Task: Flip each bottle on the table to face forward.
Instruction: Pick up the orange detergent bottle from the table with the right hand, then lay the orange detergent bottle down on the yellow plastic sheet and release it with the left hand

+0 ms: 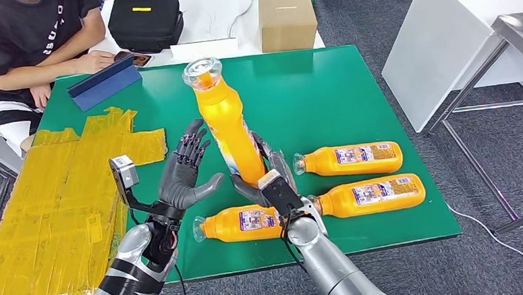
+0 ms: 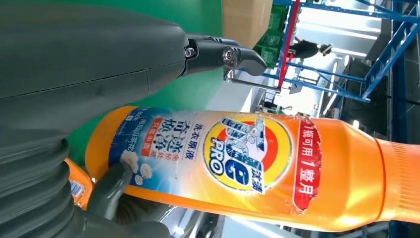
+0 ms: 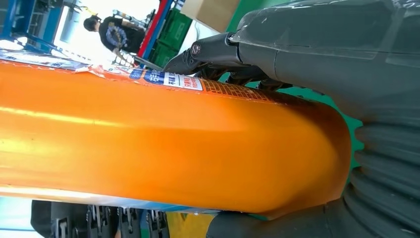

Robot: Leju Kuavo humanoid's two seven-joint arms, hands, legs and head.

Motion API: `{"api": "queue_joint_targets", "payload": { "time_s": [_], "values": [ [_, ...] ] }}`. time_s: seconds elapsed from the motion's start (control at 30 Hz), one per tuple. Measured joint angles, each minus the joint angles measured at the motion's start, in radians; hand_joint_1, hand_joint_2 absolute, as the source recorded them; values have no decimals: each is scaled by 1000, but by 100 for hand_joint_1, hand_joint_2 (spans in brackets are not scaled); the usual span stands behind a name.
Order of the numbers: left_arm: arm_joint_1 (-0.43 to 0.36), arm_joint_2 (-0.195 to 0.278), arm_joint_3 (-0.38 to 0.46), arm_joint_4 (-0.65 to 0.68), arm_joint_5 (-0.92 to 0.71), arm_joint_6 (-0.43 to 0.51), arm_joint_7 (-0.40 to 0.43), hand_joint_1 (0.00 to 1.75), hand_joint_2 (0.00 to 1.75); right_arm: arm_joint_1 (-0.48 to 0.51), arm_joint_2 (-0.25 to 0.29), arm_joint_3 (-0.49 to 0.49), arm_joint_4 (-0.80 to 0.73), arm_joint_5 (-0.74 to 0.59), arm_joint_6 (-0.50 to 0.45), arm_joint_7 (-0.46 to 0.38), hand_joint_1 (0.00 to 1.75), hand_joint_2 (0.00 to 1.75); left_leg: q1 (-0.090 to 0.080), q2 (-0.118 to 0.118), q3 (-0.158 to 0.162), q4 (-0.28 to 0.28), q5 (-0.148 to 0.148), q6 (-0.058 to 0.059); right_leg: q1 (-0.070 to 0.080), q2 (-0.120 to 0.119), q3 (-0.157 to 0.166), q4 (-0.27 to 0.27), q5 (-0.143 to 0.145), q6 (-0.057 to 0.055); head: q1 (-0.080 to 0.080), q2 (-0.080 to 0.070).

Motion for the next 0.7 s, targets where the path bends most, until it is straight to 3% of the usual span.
{"api": "queue_joint_targets", "payload": {
  "time_s": [0.3,0.53,0.7],
  "values": [
    [-15,0,-12,20,28,-10,0,0,175,-25,5,87,115,165,-125,12,175,175,0,0,0,0,0,0,0,0,0,0,0,0,0,0],
    [-16,1,-14,44,30,-16,-2,0,175,-69,6,151,226,312,-251,76,175,175,0,0,0,0,0,0,0,0,0,0,0,0,0,0],
    [-15,1,-14,61,31,-17,-4,0,175,-85,7,177,269,341,-285,87,175,175,0,0,0,0,0,0,0,0,0,0,0,0,0,0]
  ]
}}
